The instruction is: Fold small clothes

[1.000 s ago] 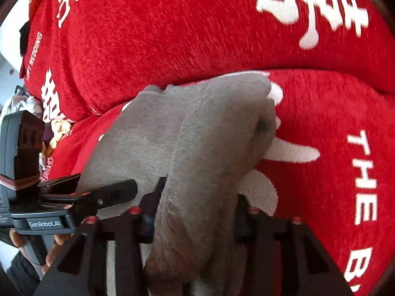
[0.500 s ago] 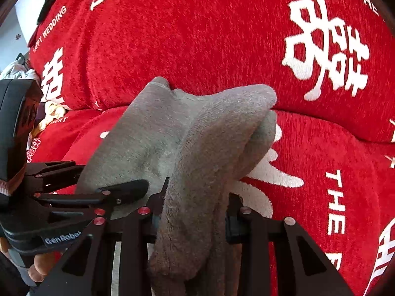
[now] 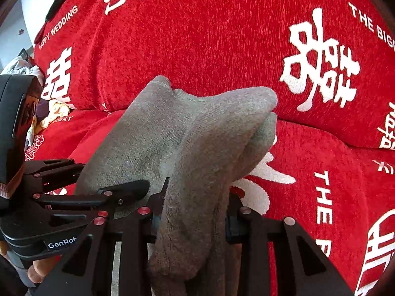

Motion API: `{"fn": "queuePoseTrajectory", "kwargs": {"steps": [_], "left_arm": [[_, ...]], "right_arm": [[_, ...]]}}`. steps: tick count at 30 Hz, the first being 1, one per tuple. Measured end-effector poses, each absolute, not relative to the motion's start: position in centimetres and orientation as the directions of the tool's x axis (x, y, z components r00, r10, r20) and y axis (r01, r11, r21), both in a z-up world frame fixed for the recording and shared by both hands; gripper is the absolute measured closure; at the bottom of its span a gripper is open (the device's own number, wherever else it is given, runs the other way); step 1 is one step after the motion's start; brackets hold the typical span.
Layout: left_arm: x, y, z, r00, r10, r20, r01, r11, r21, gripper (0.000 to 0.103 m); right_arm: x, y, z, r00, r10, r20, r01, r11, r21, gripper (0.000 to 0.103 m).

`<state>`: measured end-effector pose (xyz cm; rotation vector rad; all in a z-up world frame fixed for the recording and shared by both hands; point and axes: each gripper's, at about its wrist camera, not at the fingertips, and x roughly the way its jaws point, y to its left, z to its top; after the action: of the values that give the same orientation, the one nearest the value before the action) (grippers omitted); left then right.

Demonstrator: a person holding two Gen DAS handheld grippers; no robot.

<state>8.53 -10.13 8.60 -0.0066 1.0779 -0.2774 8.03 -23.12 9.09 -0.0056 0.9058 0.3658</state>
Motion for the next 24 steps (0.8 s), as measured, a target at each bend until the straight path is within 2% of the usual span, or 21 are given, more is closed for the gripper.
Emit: {"fn": "queuePoseTrajectory", "kwargs": {"steps": [13,24], "left_arm": [[3.5,-9.4,11.8,0.491,-0.220,-0.843,0.229,0.966,-0.119,0.060],[-0.7,-8.4,11.8,0.493,-0.214,-0.843,0.227,0.967,-0.112,0.060]], "right_arm": [[3.1,-22.1,12.1,0.599,0.307,-0.739,-0.315,0.939,0.135,0.068],[-1.2,-21.0,12.1,0.600,0.312,-0.737,-0.316,0.938,0.139,0.068]]}}
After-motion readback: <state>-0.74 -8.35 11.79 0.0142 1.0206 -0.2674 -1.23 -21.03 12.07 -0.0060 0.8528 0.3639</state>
